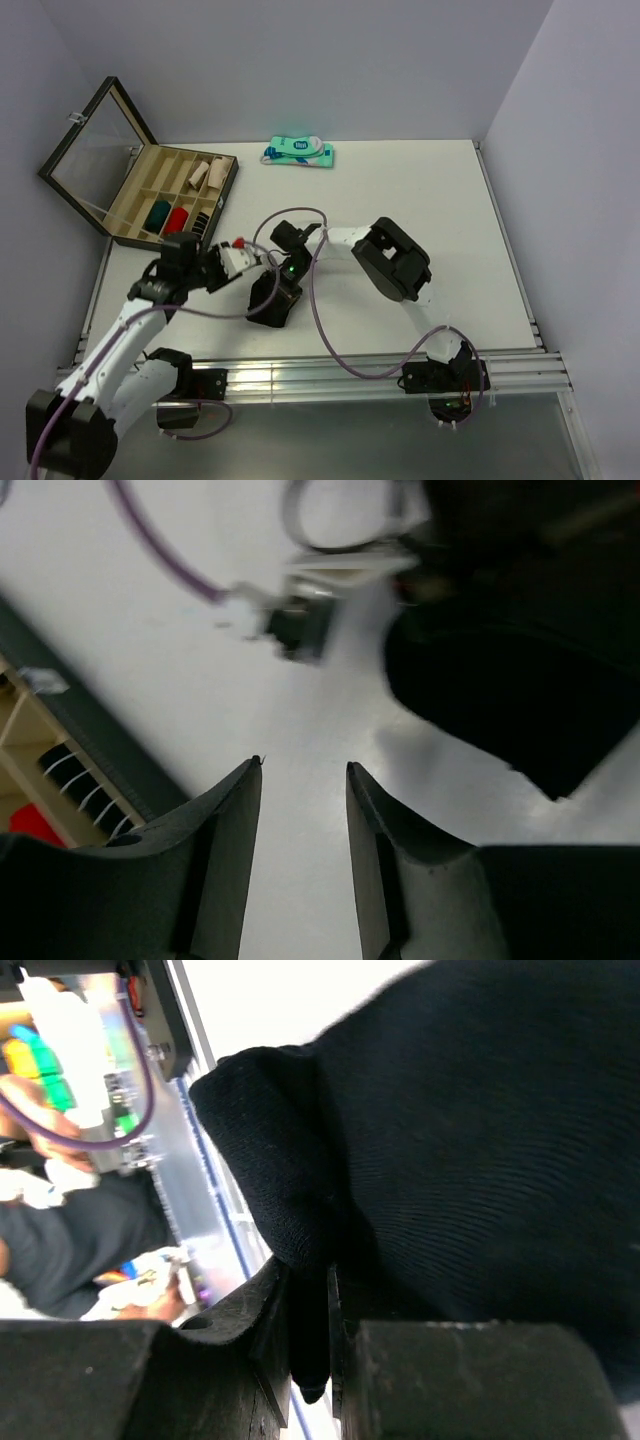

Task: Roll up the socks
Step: Roll the sock at the center of the board.

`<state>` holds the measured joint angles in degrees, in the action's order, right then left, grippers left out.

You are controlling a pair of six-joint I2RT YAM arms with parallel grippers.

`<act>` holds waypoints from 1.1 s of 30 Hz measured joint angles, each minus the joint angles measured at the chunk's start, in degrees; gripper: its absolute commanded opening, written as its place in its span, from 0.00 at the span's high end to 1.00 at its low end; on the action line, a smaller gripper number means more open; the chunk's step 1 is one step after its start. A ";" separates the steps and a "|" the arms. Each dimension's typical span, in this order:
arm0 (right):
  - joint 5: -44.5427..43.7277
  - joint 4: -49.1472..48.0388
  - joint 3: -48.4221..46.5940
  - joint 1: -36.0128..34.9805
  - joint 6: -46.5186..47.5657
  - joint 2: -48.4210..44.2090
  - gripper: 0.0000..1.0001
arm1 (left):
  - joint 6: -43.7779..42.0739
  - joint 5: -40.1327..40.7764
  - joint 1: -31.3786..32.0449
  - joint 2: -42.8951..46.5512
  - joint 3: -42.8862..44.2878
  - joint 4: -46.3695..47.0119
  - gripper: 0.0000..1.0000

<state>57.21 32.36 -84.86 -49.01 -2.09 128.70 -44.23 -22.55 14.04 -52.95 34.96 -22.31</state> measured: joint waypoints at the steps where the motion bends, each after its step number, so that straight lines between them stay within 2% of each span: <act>1: 0.74 1.20 -0.79 0.33 0.00 0.76 0.91 | -1.18 -0.04 1.25 2.23 -2.43 0.15 0.53; 5: 2.62 5.38 -3.67 1.33 -0.20 3.21 0.91 | -4.52 -0.20 8.26 9.27 -10.16 0.28 0.46; 6: 2.69 6.45 -4.26 1.51 -0.20 3.61 0.91 | -4.87 -0.55 9.40 9.66 -10.73 0.15 0.35; 11: 2.73 8.98 -6.03 1.70 -0.61 4.74 0.90 | -6.12 -1.68 12.46 9.22 -11.28 0.09 0.31; 17: 3.06 9.18 -6.12 1.81 -1.29 5.05 0.90 | -6.08 -3.04 16.90 8.00 -11.30 -0.96 0.31; 24: 3.80 9.16 -6.12 2.03 -1.49 5.40 0.90 | -5.86 -1.81 24.87 6.54 -13.75 -1.16 0.33; 33: 3.85 9.09 -6.12 2.03 -1.51 5.40 0.90 | -5.55 0.42 27.45 -0.50 -13.79 1.27 0.41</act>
<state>61.06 41.45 -90.98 -46.98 -3.60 134.10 -49.78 -22.13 41.50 -53.45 21.17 -21.04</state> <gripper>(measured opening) 0.196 0.619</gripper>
